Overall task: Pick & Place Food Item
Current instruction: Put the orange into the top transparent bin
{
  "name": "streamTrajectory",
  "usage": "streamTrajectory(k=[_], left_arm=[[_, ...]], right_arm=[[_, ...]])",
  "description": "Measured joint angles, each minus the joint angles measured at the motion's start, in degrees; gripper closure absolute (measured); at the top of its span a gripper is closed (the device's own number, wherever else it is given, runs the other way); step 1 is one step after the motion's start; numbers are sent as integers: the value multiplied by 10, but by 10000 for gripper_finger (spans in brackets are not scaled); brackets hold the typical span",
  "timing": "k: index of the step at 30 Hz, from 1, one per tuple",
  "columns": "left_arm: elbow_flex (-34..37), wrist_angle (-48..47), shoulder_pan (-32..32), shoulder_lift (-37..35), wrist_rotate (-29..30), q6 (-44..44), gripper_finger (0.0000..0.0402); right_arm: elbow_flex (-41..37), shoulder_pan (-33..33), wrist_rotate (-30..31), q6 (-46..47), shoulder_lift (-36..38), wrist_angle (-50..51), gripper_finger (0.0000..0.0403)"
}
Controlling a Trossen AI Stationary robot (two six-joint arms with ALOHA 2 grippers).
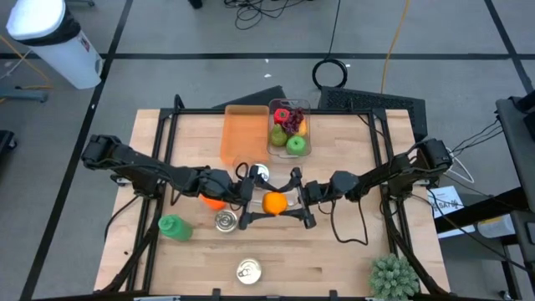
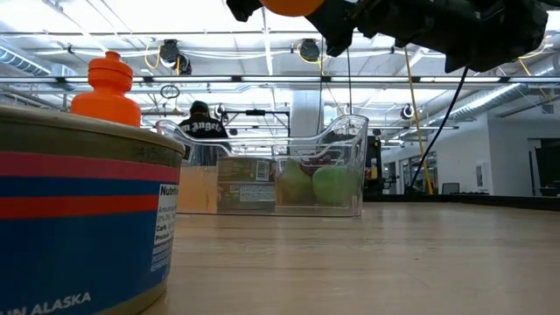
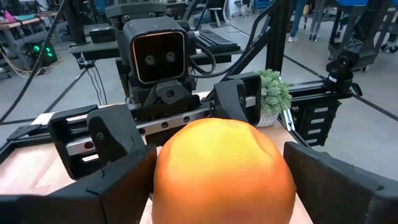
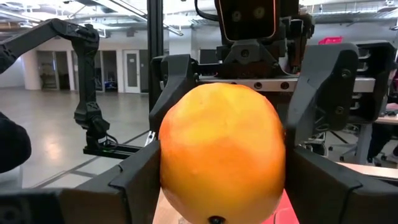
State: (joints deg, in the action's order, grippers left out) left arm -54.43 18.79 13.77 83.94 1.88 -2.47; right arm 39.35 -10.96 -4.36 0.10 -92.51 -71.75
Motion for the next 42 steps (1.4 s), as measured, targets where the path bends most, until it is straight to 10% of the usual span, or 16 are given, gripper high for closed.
streamTrajectory(k=[42], left_arm=[[2,-45,1,-44,26,13,51]], right_arm=[[-2,-4,-2,-18,14,-14,134]])
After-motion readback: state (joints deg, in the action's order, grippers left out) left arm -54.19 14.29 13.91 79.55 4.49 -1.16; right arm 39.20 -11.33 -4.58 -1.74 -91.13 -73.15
